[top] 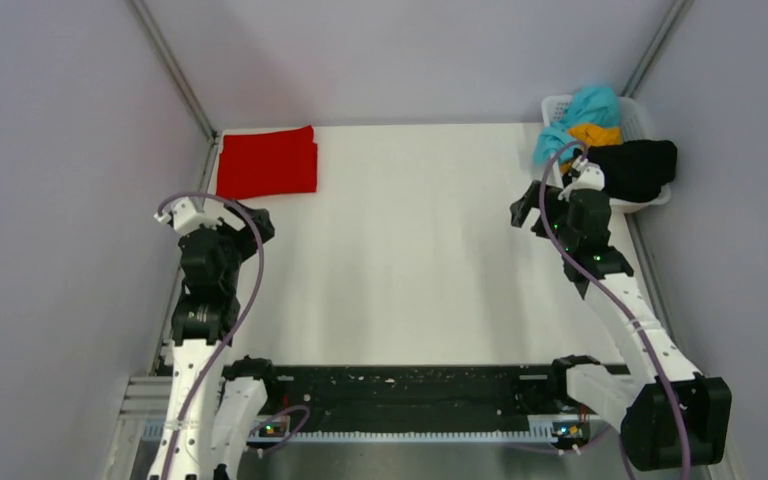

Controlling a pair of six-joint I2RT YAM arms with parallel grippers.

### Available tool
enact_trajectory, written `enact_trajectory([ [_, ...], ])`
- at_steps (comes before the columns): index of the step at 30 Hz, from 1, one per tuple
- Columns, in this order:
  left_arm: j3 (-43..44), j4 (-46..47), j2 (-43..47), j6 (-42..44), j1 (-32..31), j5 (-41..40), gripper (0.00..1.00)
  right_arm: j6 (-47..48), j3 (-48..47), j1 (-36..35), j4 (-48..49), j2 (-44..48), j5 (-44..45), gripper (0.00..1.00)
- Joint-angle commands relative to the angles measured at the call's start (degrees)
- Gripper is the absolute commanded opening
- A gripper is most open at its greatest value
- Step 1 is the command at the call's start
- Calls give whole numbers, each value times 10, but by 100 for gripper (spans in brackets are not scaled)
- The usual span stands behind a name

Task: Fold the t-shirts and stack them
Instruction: Grab crumpled tshirt from bin with the right arm

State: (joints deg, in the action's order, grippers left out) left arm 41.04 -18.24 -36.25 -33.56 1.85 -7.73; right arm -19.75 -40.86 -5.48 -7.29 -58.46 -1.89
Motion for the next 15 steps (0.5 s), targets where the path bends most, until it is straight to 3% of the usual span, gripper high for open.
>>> enact_trajectory([
  [1, -2, 17, 7, -6, 0, 17, 99, -15, -19, -3, 48, 20, 77, 99],
  [10, 40, -6, 1, -6, 1, -37, 99, -4, -66, 1, 56, 11, 232, 99],
  [15, 68, -22, -7, 6, 0, -45, 99, -17, -149, 77, -7, -51, 233, 99],
])
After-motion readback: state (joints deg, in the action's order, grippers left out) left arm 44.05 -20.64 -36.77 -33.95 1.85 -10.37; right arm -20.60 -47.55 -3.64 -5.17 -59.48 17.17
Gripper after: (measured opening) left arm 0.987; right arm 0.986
